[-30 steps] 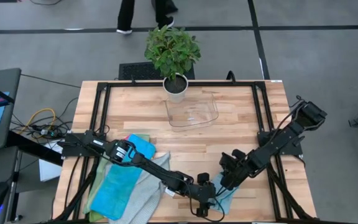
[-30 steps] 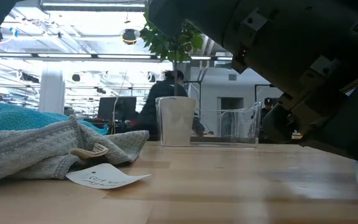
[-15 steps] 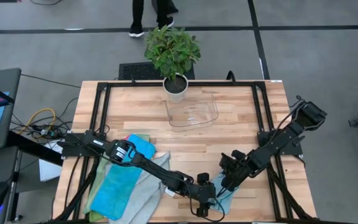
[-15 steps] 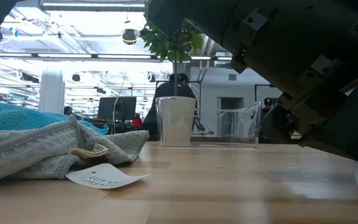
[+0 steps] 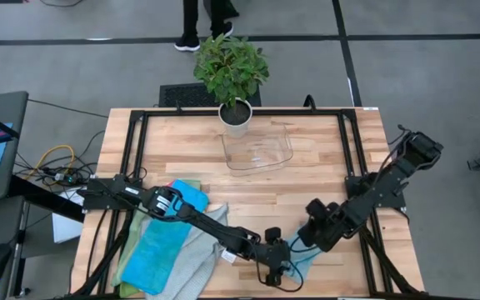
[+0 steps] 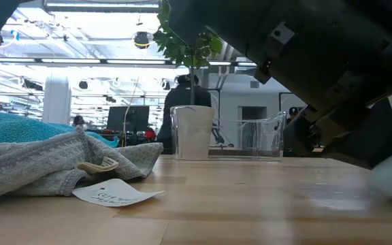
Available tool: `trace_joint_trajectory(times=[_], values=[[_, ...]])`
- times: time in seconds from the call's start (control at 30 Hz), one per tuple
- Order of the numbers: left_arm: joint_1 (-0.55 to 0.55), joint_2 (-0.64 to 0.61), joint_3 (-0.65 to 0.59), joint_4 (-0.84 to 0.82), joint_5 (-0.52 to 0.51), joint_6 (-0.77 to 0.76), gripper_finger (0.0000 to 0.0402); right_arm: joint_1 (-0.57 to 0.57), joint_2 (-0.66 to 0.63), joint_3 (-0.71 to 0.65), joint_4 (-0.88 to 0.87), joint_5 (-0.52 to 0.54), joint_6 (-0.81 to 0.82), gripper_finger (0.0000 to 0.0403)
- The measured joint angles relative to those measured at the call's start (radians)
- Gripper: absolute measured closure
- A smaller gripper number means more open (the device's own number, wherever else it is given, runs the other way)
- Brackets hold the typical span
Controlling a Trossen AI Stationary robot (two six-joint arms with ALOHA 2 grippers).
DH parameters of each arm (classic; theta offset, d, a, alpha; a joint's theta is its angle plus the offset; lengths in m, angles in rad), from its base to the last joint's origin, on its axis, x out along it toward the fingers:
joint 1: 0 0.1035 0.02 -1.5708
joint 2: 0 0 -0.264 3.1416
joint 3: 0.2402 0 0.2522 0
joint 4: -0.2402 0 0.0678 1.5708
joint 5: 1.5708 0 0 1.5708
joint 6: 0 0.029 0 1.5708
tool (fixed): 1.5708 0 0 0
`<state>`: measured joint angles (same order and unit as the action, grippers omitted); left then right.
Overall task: Fold microfiber towels
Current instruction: Fold the light blue microfiber cloth
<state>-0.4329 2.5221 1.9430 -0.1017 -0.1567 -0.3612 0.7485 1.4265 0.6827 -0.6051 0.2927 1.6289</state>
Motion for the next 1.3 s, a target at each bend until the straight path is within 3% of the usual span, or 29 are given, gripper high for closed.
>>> trace_joint_trajectory(times=[0.3, 0.43, 0.57, 0.63, 0.93, 1.1, 1.3], values=[[-0.005, -0.002, 0.000, -0.020, 0.017, 0.001, 0.0168, 0.107, 0.000, -0.003, -0.190, -0.008, 0.368, 0.0342], [-0.004, -0.002, 0.000, -0.020, 0.021, 0.008, 0.0168, 0.143, -0.008, 0.000, -0.234, -0.018, 0.418, 0.0333], [-0.004, -0.002, 0.000, -0.020, 0.020, 0.009, 0.0168, 0.145, -0.046, 0.039, -0.199, 0.136, 0.330, 0.0326], [-0.004, -0.002, 0.000, -0.020, 0.020, 0.009, 0.0168, 0.118, -0.057, 0.050, -0.174, 0.160, 0.227, 0.0319], [-0.004, -0.002, 0.000, -0.020, 0.019, 0.009, 0.0168, -0.042, 0.031, 0.050, -0.028, -0.019, -0.213, 0.0230], [-0.004, -0.002, 0.000, -0.021, 0.018, 0.009, 0.0168, -0.055, 0.079, 0.049, -0.029, -0.044, -0.239, 0.0212], [-0.004, -0.001, 0.000, -0.020, 0.014, 0.008, 0.0168, -0.055, 0.101, 0.049, -0.056, -0.092, -0.256, 0.0225]])
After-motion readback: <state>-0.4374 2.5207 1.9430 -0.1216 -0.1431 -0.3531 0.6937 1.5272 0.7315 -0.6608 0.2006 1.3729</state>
